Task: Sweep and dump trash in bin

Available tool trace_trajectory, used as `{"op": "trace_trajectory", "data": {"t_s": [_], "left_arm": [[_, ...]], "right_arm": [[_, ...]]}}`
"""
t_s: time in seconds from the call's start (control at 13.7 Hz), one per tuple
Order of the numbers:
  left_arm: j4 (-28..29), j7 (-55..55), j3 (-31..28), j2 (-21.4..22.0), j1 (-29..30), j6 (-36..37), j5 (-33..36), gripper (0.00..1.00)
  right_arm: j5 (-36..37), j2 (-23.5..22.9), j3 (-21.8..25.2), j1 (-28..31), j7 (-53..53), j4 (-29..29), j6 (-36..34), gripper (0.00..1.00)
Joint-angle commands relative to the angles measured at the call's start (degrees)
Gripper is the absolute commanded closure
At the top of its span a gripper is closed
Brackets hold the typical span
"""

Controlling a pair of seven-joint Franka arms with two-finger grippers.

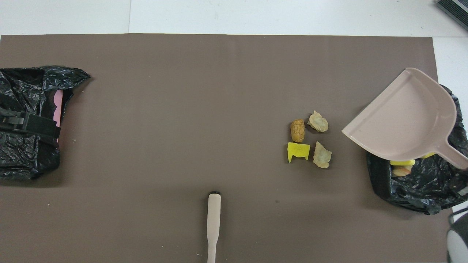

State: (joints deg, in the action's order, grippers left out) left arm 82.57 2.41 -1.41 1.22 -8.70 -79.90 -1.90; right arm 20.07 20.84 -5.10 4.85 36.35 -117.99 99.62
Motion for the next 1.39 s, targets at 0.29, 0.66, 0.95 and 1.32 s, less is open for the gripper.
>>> {"op": "trace_trajectory", "data": {"t_s": [0.29, 0.66, 0.95, 1.32], "left_arm": [[-1.62, 0.85, 0.53, -0.07, 0.35, 1.24, 1.55, 0.0], [-1.27, 0.76, 0.53, 0.36, 0.17, 1.15, 1.55, 0.0], [-1.27, 0.85, 0.62, 0.45, -0.09, 0.89, 1.38, 0.0], [-1.18, 0.76, 0.53, 0.45, -0.27, 0.97, 1.2, 0.0]], "right_arm": [[-12.4, -11.86, -11.05, -0.1, -34.1, 7.85, -2.42, 1.0], [-13.04, -26.61, -11.86, -11.77, -56.15, 17.95, -1.02, 1.0], [-15.76, -38.47, -12.04, -18.45, -66.65, 28.91, 1.37, 1.0], [-14.1, -54.21, -11.42, -27.78, -80.72, 43.7, 4.16, 1.0]]}}
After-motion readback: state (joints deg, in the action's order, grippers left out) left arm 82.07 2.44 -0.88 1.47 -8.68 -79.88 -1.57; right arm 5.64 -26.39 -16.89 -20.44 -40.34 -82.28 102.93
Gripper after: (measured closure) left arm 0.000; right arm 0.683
